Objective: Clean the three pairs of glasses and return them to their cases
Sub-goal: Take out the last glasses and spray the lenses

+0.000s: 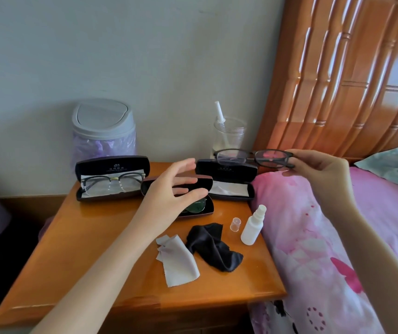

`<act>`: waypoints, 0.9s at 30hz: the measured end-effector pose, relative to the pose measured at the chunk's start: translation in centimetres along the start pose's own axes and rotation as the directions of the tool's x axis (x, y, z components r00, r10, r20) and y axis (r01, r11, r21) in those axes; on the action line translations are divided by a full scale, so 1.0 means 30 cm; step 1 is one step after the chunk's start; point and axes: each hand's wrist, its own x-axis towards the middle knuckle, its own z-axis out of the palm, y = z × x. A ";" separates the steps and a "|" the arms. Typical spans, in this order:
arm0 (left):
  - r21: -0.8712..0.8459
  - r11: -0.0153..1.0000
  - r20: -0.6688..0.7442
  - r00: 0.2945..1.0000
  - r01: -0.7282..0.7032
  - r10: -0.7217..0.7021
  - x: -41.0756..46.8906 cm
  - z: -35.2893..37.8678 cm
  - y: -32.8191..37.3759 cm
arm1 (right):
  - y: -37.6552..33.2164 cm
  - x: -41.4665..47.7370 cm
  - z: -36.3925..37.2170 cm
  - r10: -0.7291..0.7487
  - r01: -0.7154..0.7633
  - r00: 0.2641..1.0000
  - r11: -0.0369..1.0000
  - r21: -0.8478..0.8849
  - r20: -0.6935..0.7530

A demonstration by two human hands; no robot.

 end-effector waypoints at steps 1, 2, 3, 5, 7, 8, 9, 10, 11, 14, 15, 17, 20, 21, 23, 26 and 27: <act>-0.048 0.999 0.011 1.000 0.010 -0.010 -0.007 -0.007 0.013 | -0.022 -0.011 0.016 0.001 -0.002 1.000 0.999 0.048 0.013; -0.103 0.994 0.018 1.000 0.026 -0.024 -0.017 -0.016 0.027 | -0.041 -0.023 0.038 0.005 -0.008 0.999 0.996 0.091 0.039; -0.157 0.987 0.018 0.999 0.040 -0.037 -0.026 -0.025 0.038 | -0.059 -0.037 0.063 0.008 -0.018 0.997 0.992 0.127 0.075; -0.221 0.974 0.001 0.999 0.049 -0.050 -0.048 -0.048 0.052 | -0.082 -0.062 0.114 0.020 -0.045 0.989 0.985 0.166 0.147; -0.247 0.968 -0.036 0.998 0.042 -0.052 -0.072 -0.077 0.054 | -0.092 -0.079 0.161 0.036 -0.073 0.979 0.981 0.178 0.200; -0.260 0.965 -0.066 0.996 0.036 -0.055 -0.085 -0.093 0.052 | -0.093 -0.086 0.178 0.047 -0.088 0.975 0.980 0.180 0.219; -0.269 0.963 -0.096 0.994 0.031 -0.059 -0.097 -0.109 0.048 | -0.094 -0.093 0.191 0.061 -0.106 0.970 0.977 0.186 0.237; -0.281 0.959 -0.119 0.991 0.028 -0.064 -0.109 -0.122 0.044 | -0.096 -0.099 0.202 0.076 -0.128 0.963 0.973 0.191 0.257; -0.298 0.954 -0.135 0.988 0.028 -0.071 -0.119 -0.135 0.038 | -0.098 -0.104 0.211 0.090 -0.151 0.955 0.968 0.199 0.284; -0.369 0.929 -0.141 0.986 0.035 -0.094 -0.143 -0.168 0.013 | -0.115 -0.112 0.242 0.136 -0.268 0.899 0.923 0.276 0.416; -0.402 0.915 -0.134 0.986 0.034 -0.096 -0.148 -0.179 0.005 | -0.124 -0.114 0.254 0.142 -0.315 0.874 0.892 0.322 0.464; -0.453 0.891 -0.124 0.989 0.018 -0.083 -0.156 -0.202 -0.005 | -0.138 -0.118 0.282 0.121 -0.389 0.837 0.816 0.427 0.533; -0.511 0.860 -0.133 0.988 -0.005 -0.073 -0.160 -0.231 -0.015 | -0.152 -0.128 0.333 0.082 -0.451 0.818 0.706 0.546 0.569; -0.523 0.852 -0.138 0.988 -0.013 -0.069 -0.159 -0.240 -0.017 | -0.153 -0.130 0.349 0.075 -0.466 0.816 0.671 0.576 0.573; -0.542 0.839 -0.152 0.987 -0.036 -0.056 -0.159 -0.256 -0.020 | -0.157 -0.134 0.379 0.067 -0.486 0.815 0.619 0.616 0.575; -0.554 0.829 -0.176 0.984 -0.074 -0.030 -0.164 -0.276 -0.011 | -0.167 -0.139 0.418 0.073 -0.507 0.810 0.585 0.633 0.582; -0.556 0.827 -0.184 0.983 -0.082 -0.027 -0.167 -0.281 -0.006 | -0.171 -0.142 0.429 0.076 -0.520 0.807 0.562 0.643 0.586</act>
